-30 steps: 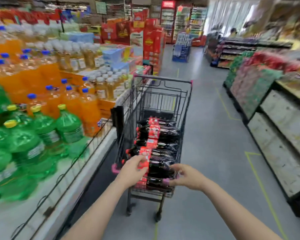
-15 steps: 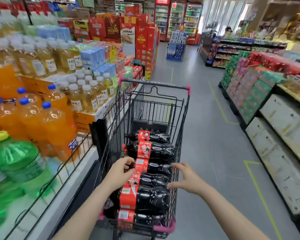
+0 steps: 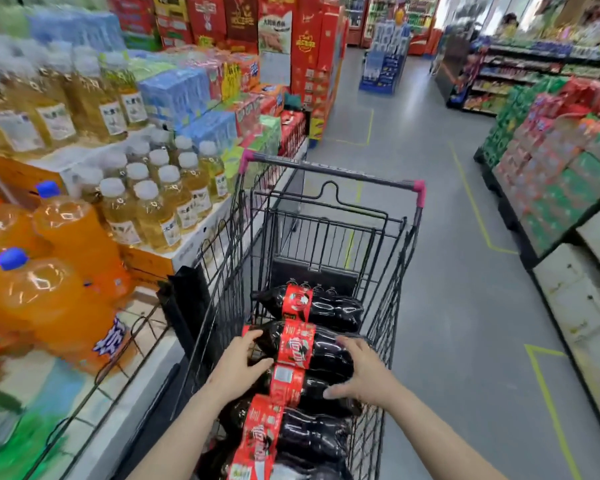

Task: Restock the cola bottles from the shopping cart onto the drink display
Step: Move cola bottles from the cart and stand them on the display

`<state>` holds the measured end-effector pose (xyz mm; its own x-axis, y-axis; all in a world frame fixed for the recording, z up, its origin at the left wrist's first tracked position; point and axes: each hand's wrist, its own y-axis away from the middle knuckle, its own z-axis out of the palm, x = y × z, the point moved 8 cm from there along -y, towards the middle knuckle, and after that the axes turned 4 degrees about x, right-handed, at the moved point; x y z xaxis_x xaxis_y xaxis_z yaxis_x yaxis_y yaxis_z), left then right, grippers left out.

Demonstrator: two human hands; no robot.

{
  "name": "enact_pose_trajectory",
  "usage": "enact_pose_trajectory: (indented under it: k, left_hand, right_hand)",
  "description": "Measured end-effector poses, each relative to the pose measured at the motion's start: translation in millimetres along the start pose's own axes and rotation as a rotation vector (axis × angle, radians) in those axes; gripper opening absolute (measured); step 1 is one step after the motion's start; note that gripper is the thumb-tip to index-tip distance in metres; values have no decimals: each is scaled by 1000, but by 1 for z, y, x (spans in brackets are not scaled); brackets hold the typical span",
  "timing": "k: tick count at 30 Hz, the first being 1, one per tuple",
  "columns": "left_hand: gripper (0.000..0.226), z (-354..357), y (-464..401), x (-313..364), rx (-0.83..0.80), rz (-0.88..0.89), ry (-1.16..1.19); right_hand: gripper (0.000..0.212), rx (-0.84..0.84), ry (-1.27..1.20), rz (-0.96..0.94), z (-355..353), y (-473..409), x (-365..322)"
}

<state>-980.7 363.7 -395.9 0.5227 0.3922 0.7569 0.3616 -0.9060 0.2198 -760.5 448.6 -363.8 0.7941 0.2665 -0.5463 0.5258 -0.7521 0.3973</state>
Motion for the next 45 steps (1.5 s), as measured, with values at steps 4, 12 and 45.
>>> enact_pose_trajectory:
  k: [4,12,45]
  left_hand:
    - [72,19,-23,-20,10,-149,77]
    - [94,65,-82,-55,18,-317,228]
    - [65,-74,27,25,395,-2,348]
  right_hand:
    - [118,-86,51,-28,3,-52,15]
    - [124,-192,429,-58,32,-137,54]
    - [117,200,275,-187,14,15,-65]
